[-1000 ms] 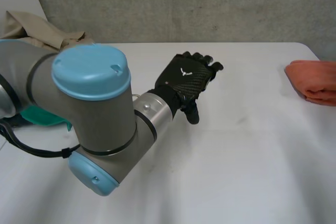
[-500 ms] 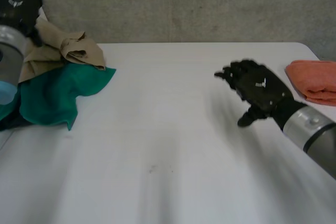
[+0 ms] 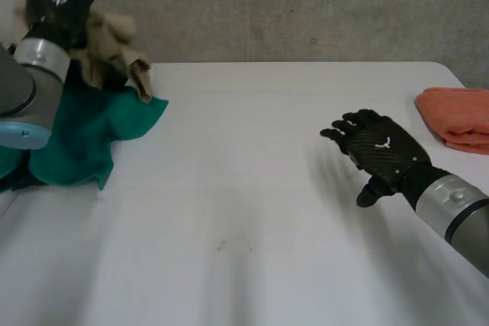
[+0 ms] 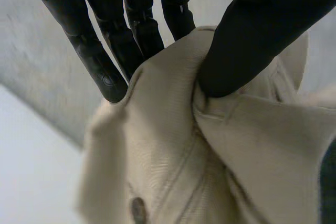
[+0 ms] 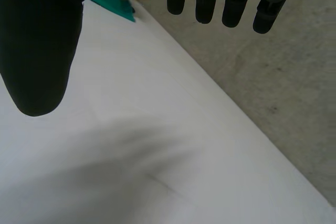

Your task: Fold the laundry.

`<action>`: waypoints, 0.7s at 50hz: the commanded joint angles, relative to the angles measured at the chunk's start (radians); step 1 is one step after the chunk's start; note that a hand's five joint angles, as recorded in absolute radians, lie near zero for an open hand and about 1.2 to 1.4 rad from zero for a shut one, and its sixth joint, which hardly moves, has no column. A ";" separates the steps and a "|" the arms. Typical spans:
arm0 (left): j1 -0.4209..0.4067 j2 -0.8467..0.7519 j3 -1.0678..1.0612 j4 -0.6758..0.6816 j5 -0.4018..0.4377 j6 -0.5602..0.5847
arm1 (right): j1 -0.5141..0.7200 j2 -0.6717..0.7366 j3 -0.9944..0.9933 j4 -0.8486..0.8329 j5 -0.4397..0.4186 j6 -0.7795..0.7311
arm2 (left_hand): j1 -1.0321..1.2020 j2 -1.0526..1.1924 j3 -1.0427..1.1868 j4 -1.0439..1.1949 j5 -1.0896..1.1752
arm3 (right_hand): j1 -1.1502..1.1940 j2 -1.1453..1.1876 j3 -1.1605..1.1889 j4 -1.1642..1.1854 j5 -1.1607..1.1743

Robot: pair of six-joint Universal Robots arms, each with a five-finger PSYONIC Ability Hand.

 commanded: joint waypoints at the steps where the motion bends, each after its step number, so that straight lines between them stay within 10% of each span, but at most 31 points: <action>1: -0.190 0.228 -0.188 -0.001 0.044 -0.298 | -0.024 -0.046 -0.010 -0.001 0.080 0.027 | 0.279 0.203 0.221 0.196 0.270 | -0.055 -0.037 -0.032 -0.034 -0.043; 9: -0.432 0.081 -0.259 -0.041 0.104 -0.344 | -0.044 -0.051 -0.024 -0.001 0.129 0.086 | 0.279 0.203 0.221 0.196 0.270 | -0.055 -0.037 -0.032 -0.034 -0.043; 17: -0.554 -0.005 -0.240 -0.185 0.112 -0.308 | -0.070 -0.049 -0.027 -0.009 0.176 0.109 | -0.943 -1.019 -1.000 -1.026 -0.951 | -0.055 -0.037 -0.032 -0.034 -0.043; 25: -0.511 0.211 -0.303 -0.186 0.085 -0.308 | -0.069 -0.049 -0.036 -0.013 0.187 0.113 | -0.922 -0.997 -0.979 -1.004 -0.930 | -0.055 -0.037 -0.032 -0.034 -0.043; 35: -0.454 0.348 -0.576 -0.214 -0.155 -0.304 | 0.025 -0.065 -0.094 0.161 0.172 0.104 | -0.804 -0.880 -0.862 -0.887 -0.813 | -0.055 -0.037 -0.032 -0.034 -0.043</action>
